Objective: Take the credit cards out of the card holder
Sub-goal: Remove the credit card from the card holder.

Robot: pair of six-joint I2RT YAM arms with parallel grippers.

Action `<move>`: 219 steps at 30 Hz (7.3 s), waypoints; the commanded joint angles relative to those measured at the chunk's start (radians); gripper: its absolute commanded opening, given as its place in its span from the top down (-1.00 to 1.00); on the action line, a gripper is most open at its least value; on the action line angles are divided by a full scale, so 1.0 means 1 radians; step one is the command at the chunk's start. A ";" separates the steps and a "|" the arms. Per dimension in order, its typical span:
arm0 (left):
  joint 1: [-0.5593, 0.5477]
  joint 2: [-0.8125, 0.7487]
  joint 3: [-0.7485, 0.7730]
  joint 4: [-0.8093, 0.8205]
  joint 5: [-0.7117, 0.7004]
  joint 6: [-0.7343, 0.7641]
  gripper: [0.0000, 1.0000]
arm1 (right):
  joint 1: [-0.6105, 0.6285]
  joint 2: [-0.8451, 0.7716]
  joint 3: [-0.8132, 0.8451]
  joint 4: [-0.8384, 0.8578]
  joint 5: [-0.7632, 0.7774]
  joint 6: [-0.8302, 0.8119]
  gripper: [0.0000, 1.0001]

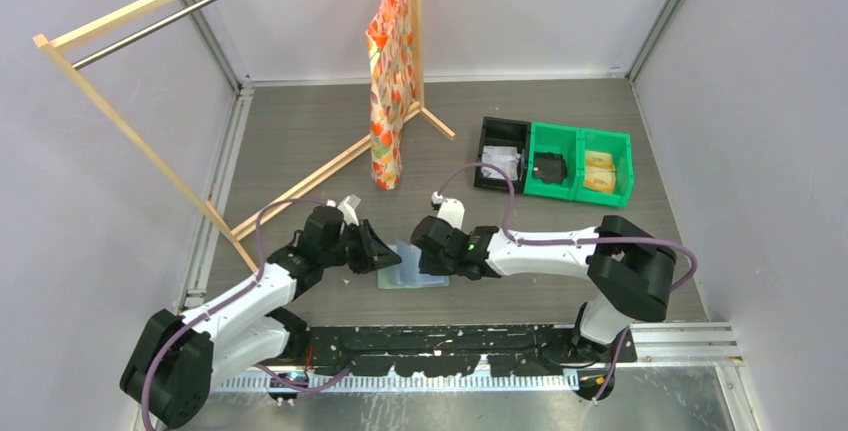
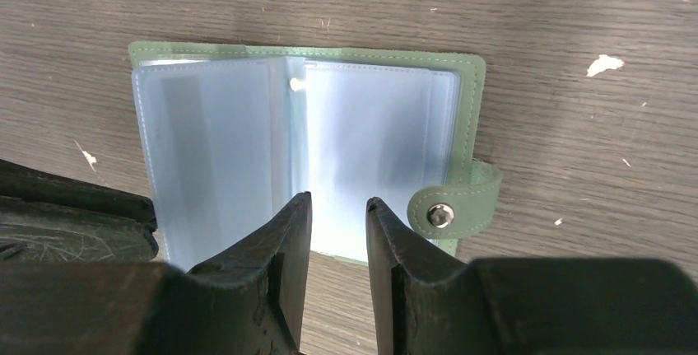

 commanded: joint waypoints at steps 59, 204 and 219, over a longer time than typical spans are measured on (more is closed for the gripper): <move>-0.053 0.219 0.066 0.148 0.085 0.066 0.52 | -0.141 -0.075 -0.017 0.217 -0.227 0.039 0.12; 0.093 0.147 0.021 -0.074 -0.049 0.150 0.26 | -0.190 0.081 -0.284 0.649 -0.407 0.305 0.18; 0.093 -0.111 0.090 -0.314 -0.118 0.169 0.12 | -0.217 0.009 -0.163 0.367 -0.426 0.132 0.18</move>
